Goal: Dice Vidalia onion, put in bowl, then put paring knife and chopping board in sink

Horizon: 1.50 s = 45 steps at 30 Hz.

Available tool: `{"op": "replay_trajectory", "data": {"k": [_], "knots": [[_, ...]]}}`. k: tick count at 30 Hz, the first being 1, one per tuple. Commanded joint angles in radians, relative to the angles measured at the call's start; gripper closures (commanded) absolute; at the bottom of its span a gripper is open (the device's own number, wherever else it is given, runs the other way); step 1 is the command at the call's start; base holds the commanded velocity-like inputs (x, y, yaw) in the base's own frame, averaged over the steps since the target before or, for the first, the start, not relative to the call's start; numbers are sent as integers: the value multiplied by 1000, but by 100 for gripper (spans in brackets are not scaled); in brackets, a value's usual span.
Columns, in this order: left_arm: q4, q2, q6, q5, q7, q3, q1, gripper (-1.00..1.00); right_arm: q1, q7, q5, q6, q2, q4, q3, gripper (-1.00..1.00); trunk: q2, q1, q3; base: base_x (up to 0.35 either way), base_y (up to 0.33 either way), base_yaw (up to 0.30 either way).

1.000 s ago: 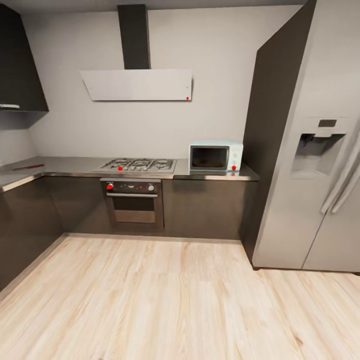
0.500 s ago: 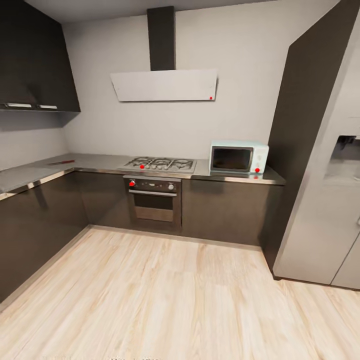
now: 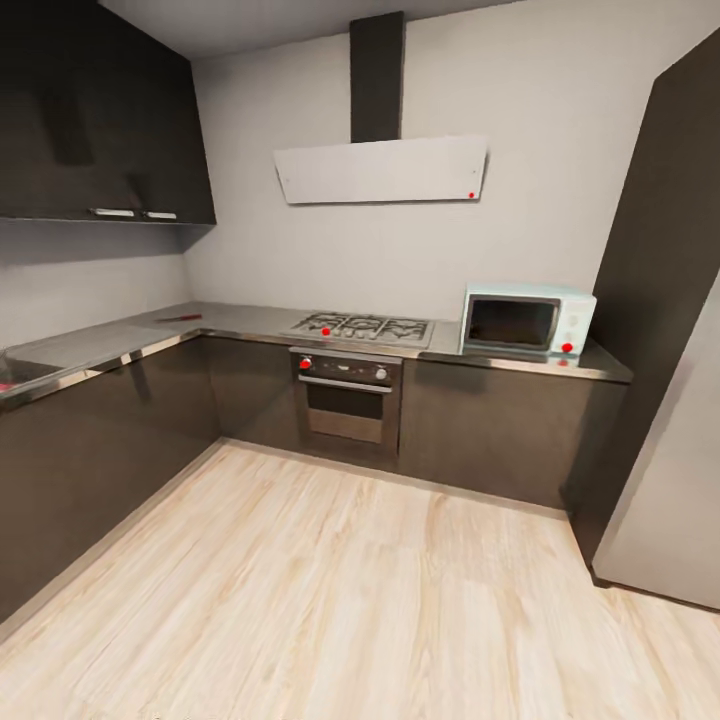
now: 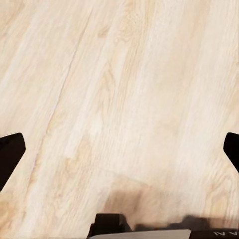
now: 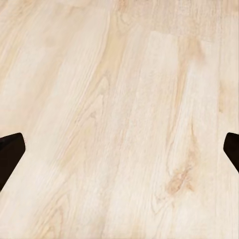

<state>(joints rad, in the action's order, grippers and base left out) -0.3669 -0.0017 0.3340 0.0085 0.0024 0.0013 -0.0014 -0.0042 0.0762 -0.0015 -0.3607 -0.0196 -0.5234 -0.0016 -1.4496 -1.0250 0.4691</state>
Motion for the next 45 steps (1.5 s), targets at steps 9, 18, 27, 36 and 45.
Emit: {"op": "replay_trajectory", "data": {"k": [9,18,27,36,45], "knots": [[0,0,2,0,1,0,0,-100,0,3,0,-3,0,0,0,-100,0,0,1,0,0,266],[0,0,2,-1,1,0,0,-100,0,3,0,-3,0,0,0,-100,0,0,1,0,0,266],[0,0,2,-1,1,0,0,-100,0,3,0,-3,1,0,0,-100,0,0,1,0,0,266],[0,0,2,-1,1,0,0,-100,0,2,0,-3,1,0,0,-100,0,0,1,0,0,266],[0,0,2,-1,1,0,0,-100,0,3,0,-3,1,0,0,-100,0,0,1,0,-63,266]]}}
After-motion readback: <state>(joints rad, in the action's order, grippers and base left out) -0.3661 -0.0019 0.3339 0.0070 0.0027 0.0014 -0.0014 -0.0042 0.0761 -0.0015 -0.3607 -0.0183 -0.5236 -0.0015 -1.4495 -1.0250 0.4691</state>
